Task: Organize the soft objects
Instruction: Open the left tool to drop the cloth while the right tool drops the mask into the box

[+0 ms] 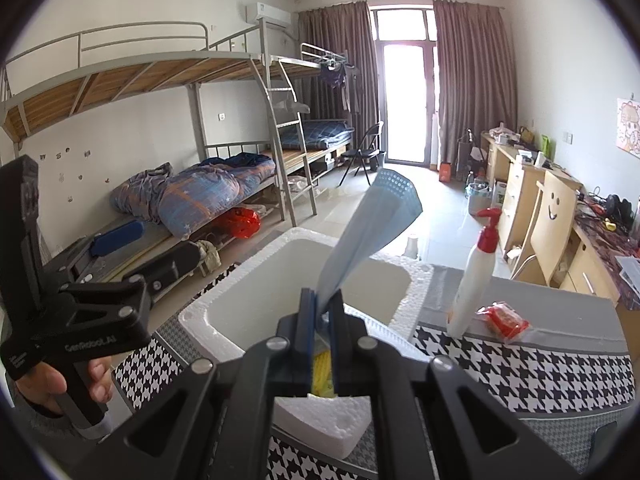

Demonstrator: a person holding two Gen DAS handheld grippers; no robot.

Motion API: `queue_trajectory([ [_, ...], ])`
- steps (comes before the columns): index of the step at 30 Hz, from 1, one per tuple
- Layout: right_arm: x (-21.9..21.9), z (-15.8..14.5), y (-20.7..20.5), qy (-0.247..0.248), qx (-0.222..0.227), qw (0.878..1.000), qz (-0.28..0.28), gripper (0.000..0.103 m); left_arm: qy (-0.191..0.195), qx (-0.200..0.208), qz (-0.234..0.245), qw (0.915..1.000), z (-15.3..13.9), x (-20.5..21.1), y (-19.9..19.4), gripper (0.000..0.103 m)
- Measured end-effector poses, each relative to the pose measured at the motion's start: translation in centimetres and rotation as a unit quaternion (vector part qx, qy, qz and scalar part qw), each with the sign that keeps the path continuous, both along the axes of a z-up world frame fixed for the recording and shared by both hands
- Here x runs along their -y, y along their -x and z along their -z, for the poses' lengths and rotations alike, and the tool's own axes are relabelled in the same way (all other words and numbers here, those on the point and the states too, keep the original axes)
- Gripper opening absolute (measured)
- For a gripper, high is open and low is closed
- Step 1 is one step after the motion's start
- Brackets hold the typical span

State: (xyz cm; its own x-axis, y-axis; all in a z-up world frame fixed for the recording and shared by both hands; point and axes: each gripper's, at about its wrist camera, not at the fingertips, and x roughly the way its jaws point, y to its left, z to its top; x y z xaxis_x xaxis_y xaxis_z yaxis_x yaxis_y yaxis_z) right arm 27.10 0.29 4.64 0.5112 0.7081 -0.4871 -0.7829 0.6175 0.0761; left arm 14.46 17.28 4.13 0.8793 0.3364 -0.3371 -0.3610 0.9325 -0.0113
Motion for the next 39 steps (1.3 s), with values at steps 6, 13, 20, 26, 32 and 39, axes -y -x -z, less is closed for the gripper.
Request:
queue_trajectory([
  [6, -0.8, 0.2, -0.1, 0.004, -0.004, 1.0, -0.008, 0.009, 0.006, 0.001, -0.011, 0.9999, 0.3, -0.6, 0.8, 0.102],
  [13, -1.6, 0.4, -0.2, 0.011, -0.005, 1.0, -0.01, 0.009, -0.003, 0.005, -0.023, 0.9997, 0.1, -0.8, 1.5, 0.102],
  [20, -2.5, 0.4, -0.3, 0.016, -0.011, 1.0, -0.018, 0.009, 0.001, 0.008, -0.028, 0.9996, 0.1, -1.2, 2.0, 0.102],
  [26, -3.0, 0.8, -0.5, 0.021, -0.02, 0.999, -0.023, 0.009, 0.003, 0.008, -0.03, 0.9995, 0.3, -1.5, 2.2, 0.102],
  [32, -3.9, 1.6, -0.6, 0.038, -0.03, 0.998, -0.032, 0.017, 0.008, 0.007, -0.033, 0.9994, 0.6, -1.8, 2.4, 0.102],
  [39, -3.9, 1.7, -0.1, 0.036, -0.02, 0.999, -0.031, 0.066, 0.009, 0.004, -0.03, 0.9995, 0.7, -1.7, 2.6, 0.102],
])
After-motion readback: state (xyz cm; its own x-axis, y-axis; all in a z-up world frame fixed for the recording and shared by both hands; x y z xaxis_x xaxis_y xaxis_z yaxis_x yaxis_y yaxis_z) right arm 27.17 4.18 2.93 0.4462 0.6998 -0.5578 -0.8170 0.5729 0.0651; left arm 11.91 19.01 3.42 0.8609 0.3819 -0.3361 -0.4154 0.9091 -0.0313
